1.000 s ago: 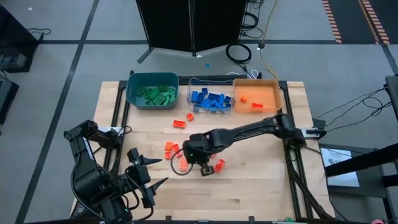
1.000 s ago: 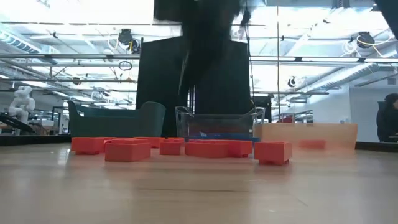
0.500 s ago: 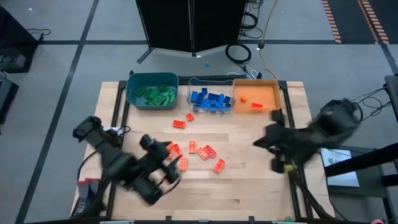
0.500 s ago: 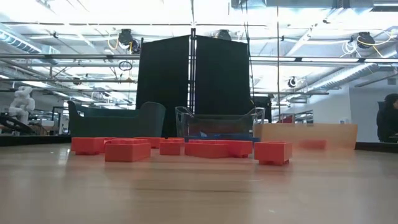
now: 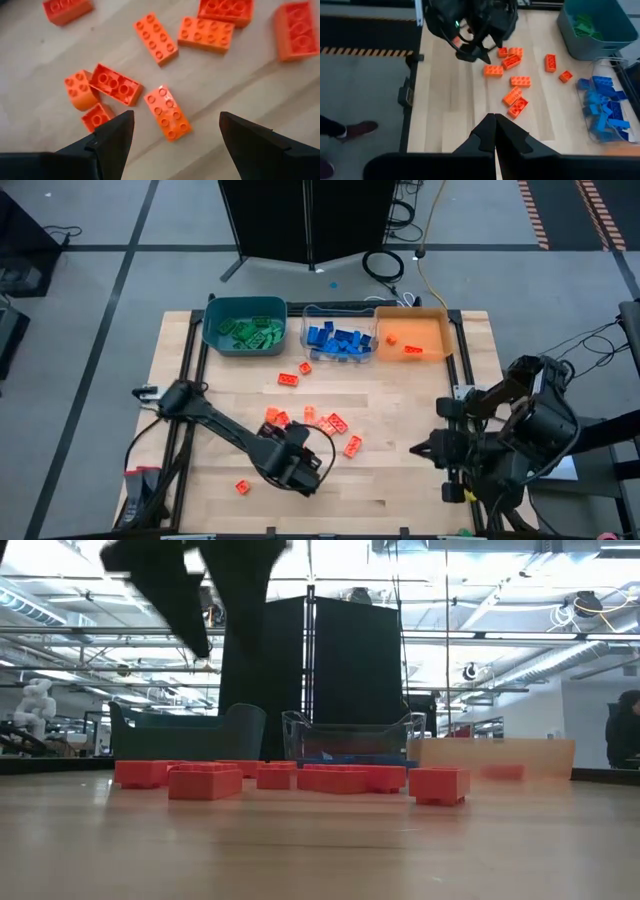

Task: Sort blocks
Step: Put the orange game piece into the orange transparent bin

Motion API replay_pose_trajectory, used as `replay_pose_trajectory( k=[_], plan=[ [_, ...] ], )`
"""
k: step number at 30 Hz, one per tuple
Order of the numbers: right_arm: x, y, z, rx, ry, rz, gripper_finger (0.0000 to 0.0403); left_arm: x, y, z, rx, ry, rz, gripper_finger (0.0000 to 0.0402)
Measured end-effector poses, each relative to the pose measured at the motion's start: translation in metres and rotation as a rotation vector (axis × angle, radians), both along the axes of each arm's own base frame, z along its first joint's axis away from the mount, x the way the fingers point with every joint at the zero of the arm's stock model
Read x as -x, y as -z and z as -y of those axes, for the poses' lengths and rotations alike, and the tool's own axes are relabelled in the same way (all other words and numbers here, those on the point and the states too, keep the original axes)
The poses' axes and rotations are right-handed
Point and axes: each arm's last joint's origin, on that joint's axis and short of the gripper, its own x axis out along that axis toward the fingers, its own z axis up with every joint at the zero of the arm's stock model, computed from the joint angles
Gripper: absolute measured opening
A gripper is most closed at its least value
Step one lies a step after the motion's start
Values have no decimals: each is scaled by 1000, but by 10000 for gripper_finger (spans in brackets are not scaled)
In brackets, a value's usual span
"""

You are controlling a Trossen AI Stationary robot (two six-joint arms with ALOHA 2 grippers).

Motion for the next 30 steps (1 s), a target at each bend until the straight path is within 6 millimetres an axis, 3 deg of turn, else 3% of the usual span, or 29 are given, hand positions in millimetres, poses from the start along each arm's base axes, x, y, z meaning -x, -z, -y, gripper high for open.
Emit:
replay_pose_trajectory(
  k=[6, 9, 17, 24, 30],
  plan=[
    [-1, 5, -7, 5, -20, -22, 0, -16, 40, -5, 0, -100, -70, 299],
    [-1, 5, -8, -7, -20, -27, 0, -21, 51, -10, 36, -88, -141, 299],
    [3, 5, -11, -30, -52, -53, 0, -27, 52, -19, 147, -74, -193, 299],
    [10, 5, -17, -34, -81, -53, 0, -15, 51, -24, 224, -101, -267, 298],
    [15, 4, -20, -16, -94, -34, 0, -1, 56, -30, 349, -178, -149, 298]
  ],
)
